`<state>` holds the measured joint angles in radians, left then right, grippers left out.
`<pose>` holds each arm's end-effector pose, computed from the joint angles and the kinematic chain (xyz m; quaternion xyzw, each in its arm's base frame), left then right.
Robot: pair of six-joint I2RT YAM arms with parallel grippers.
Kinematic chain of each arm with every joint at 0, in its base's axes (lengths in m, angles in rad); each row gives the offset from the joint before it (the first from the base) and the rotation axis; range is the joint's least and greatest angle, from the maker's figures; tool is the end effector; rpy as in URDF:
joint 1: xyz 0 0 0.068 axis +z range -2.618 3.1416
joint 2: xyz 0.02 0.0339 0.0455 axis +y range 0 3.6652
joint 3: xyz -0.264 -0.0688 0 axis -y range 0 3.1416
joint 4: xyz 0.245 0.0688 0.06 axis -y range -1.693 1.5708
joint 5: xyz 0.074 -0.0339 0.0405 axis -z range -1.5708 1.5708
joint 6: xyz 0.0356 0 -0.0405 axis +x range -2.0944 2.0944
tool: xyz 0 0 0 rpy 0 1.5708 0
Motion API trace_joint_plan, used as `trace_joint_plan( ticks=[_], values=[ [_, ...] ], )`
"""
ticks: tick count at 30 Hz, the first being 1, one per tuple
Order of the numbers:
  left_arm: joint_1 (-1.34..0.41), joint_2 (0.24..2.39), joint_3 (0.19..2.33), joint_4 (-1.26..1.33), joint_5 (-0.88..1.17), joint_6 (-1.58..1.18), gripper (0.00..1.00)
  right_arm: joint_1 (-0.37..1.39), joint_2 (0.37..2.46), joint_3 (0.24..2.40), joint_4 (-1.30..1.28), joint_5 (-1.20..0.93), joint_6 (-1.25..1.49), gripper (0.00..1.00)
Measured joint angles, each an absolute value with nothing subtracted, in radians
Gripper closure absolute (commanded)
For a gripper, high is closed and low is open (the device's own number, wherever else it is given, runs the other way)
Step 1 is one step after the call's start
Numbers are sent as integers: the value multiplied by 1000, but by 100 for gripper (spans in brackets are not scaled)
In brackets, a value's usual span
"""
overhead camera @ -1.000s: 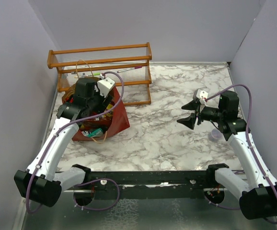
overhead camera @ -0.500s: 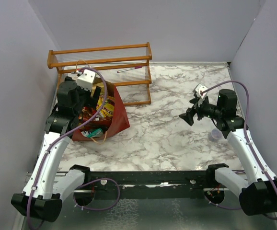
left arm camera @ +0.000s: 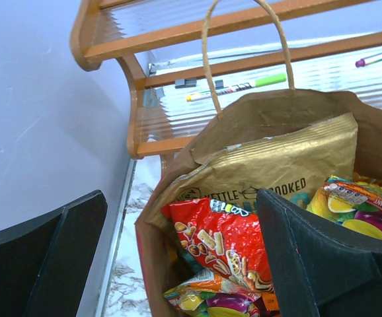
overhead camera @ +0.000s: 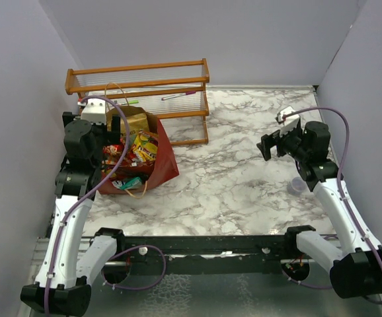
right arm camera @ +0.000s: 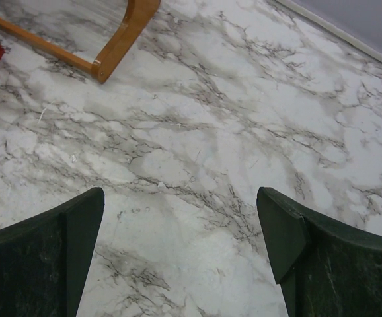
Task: Place the snacks into the paper bag
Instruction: Reset both arms
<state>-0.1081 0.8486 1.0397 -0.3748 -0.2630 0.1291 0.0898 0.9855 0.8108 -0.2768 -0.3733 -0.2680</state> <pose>0.1811 -0.0103 0.3972 0.0070 0.7669 0.1075 0.6327 0.2202 0.0329 0.3033 -0.2451 0.8019 0.1102 0.5336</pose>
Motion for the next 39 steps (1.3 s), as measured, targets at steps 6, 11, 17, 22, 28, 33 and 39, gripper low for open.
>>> trace_joint_plan(
  ticks=[6,11,17,22,28,33,39],
  values=[
    [-85,819,1040,-373,-262,117,1,90,951,811,-241,-277,-226,1],
    [-78,818,1040,-377,-262,110,1,89,929,812,-233,-229,-209,1],
    [-77,815,1040,-380,-258,112,1,90,917,818,-231,-198,-206,1],
    [-73,802,1040,-382,-258,125,1,88,900,818,-231,-190,-207,1],
    [-73,799,1040,-382,-257,154,1,83,880,818,-231,-180,-207,1],
    [-73,798,1039,-381,-254,183,1,76,878,818,-231,-176,-207,1],
    [-73,796,1039,-382,-254,184,1,70,876,818,-231,-176,-207,1]
  ],
)
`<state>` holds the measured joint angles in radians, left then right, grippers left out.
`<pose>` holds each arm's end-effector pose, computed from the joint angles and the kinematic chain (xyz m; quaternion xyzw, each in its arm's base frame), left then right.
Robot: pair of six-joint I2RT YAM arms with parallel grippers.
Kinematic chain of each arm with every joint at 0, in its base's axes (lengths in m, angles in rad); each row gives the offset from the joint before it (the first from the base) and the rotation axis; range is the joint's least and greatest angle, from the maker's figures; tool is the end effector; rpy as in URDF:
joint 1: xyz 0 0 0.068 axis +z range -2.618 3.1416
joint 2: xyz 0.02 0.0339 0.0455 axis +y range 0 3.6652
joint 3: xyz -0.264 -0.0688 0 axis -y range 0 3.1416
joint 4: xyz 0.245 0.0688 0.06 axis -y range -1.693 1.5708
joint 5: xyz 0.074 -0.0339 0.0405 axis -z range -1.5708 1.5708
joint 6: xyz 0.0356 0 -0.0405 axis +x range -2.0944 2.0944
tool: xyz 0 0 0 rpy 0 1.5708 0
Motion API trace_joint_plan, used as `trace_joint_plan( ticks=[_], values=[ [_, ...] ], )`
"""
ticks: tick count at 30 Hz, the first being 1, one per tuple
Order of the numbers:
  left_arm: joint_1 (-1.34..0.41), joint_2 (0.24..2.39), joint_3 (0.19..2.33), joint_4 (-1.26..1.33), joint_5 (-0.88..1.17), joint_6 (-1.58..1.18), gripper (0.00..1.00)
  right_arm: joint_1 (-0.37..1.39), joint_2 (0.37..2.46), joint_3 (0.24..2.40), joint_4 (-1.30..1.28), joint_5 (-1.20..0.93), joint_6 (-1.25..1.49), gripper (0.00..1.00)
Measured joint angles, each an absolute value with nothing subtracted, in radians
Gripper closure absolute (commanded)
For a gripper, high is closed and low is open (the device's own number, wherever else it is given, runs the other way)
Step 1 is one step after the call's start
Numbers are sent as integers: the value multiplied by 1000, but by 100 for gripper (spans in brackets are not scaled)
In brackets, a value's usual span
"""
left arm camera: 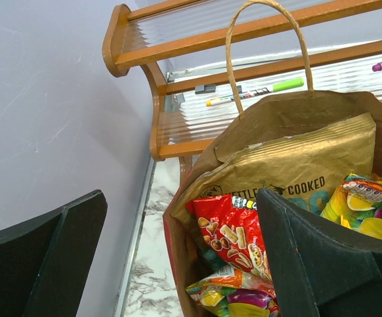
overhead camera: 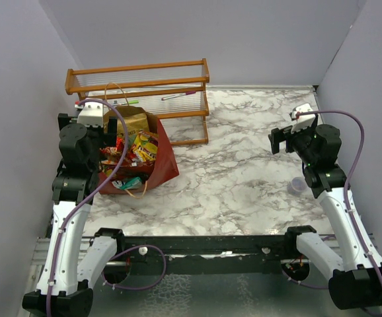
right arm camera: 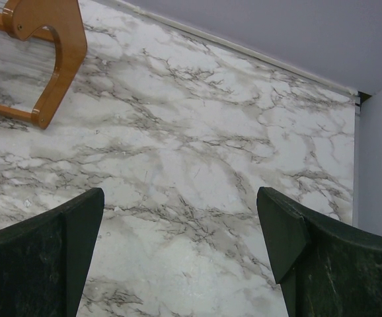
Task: Place the snacks into the paper bag
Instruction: Reset both arms
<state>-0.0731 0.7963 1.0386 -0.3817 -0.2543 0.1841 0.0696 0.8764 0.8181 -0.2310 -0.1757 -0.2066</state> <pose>0.1664 -0.0032 0.4042 0.0135 0.7530 0.1316 0.6445 0.2027 0.0204 0.3309 -0.1619 0.7837 0.0294 0.5989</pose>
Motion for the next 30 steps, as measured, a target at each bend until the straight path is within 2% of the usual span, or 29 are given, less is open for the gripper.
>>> trace_joint_plan(
  ticks=[30],
  values=[
    [-73,772,1039,-422,-235,159,1,63,871,818,-231,-218,-233,1]
  ],
)
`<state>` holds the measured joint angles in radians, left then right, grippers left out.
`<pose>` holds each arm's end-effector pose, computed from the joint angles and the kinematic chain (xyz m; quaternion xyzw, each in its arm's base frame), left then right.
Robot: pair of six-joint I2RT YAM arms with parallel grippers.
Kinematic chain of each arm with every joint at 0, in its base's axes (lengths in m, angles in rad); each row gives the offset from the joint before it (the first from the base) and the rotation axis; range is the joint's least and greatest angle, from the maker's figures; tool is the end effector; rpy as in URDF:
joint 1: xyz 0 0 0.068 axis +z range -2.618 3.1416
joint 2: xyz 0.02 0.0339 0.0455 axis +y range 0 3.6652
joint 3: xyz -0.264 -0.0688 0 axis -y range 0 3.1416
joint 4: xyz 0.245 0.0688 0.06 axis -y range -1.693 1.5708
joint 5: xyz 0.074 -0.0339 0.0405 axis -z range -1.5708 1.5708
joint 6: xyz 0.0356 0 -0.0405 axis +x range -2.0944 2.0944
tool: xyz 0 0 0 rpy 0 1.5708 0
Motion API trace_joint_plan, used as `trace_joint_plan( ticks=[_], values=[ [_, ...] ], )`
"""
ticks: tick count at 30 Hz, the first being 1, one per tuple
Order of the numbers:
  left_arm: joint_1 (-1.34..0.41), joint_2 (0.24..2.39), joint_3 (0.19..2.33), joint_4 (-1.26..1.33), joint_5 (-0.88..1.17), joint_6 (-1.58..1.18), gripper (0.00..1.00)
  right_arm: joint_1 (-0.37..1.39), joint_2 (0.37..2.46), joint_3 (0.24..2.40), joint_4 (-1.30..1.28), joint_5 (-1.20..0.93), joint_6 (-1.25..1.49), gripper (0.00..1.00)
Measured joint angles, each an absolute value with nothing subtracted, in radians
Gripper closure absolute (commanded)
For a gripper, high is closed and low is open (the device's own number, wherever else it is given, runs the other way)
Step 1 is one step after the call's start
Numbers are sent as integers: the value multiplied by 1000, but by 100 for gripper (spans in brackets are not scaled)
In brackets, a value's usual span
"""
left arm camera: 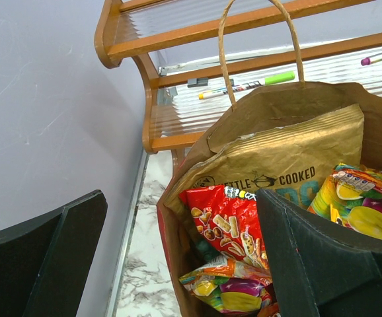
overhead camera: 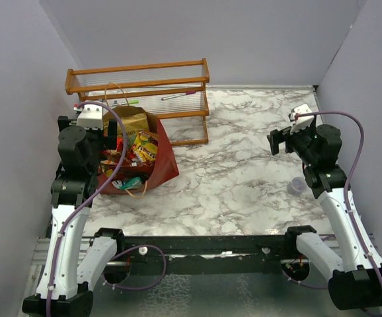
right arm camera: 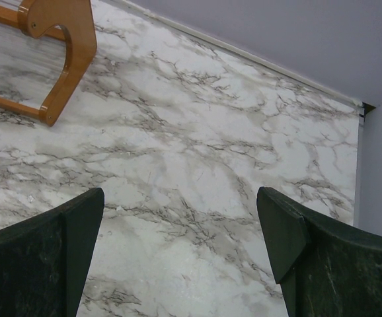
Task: Place the snacks into the paper bag
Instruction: Reset both arms
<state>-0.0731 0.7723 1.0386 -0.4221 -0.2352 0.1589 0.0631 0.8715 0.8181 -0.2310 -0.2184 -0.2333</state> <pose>0.1590 -0.0033 0.4032 0.0116 0.7585 0.1168 0.6410 0.2014 0.0205 0.3319 -0.1821 0.7770 0.0362 0.6014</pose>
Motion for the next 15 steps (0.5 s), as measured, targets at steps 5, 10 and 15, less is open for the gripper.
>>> trace_joint_plan(
  ticks=[5,10,15],
  values=[
    [-73,772,1039,-422,-232,159,1,62,872,818,-231,-230,-234,1],
    [-73,772,1039,-422,-231,159,1,58,872,818,-231,-235,-238,1],
    [-73,772,1039,-421,-231,158,1,57,873,818,-231,-253,-241,1]
  ],
)
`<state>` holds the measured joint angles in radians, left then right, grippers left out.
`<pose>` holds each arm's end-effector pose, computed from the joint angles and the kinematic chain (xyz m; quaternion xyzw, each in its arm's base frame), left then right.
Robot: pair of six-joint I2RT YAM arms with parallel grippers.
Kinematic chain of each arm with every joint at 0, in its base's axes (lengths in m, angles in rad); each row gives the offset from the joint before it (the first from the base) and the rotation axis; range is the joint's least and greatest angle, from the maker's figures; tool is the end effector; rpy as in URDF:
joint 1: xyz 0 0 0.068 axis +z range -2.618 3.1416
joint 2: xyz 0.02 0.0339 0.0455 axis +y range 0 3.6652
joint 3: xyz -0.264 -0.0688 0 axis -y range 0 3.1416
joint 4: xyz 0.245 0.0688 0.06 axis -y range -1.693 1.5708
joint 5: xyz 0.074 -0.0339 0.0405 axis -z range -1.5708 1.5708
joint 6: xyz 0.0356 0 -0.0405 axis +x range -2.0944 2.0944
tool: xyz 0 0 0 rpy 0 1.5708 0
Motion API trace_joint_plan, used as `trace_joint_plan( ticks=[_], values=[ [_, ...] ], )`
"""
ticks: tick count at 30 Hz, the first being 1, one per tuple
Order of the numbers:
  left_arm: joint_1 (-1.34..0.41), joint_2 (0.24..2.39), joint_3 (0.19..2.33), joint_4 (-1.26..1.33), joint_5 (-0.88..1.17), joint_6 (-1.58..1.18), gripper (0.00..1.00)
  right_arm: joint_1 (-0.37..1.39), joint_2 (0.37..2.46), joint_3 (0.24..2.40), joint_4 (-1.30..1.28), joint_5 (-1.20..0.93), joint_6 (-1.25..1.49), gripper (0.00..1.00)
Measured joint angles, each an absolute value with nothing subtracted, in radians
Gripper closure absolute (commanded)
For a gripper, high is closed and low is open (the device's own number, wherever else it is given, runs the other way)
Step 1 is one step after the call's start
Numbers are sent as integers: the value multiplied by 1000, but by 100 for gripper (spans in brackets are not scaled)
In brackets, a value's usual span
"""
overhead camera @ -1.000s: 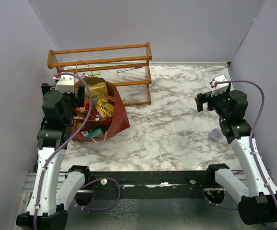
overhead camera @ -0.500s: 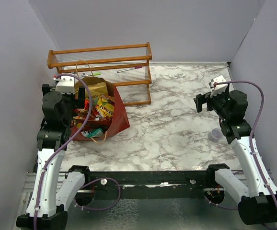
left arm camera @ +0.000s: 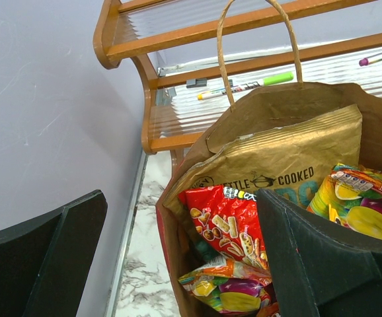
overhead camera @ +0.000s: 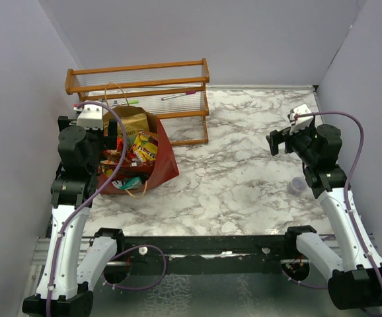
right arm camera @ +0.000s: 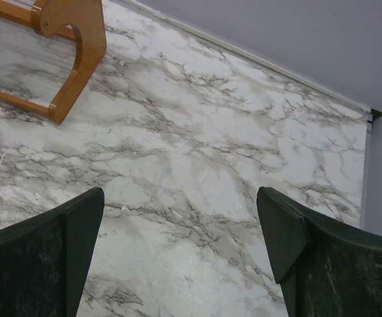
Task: Place the snacks into the paper bag
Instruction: Reset both arms
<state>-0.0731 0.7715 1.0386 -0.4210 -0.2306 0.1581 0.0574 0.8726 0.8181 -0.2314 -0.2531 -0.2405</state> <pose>0.1588 -0.0035 0.4034 0.0127 0.7579 0.1147 0.6420 0.2014 0.0205 0.3317 -0.1926 0.7742 0.0463 0.6011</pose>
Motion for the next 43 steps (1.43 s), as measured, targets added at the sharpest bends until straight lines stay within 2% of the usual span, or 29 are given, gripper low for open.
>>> trace_joint_plan(
  ticks=[8,22,43],
  values=[
    [-73,757,1039,-420,-229,149,1,57,877,830,-239,-257,-240,1],
    [-73,707,1039,-412,-221,140,1,57,820,1028,-340,-257,-266,1],
    [-73,703,1039,-412,-220,140,2,57,824,1012,-374,-256,-267,1]
  ],
)
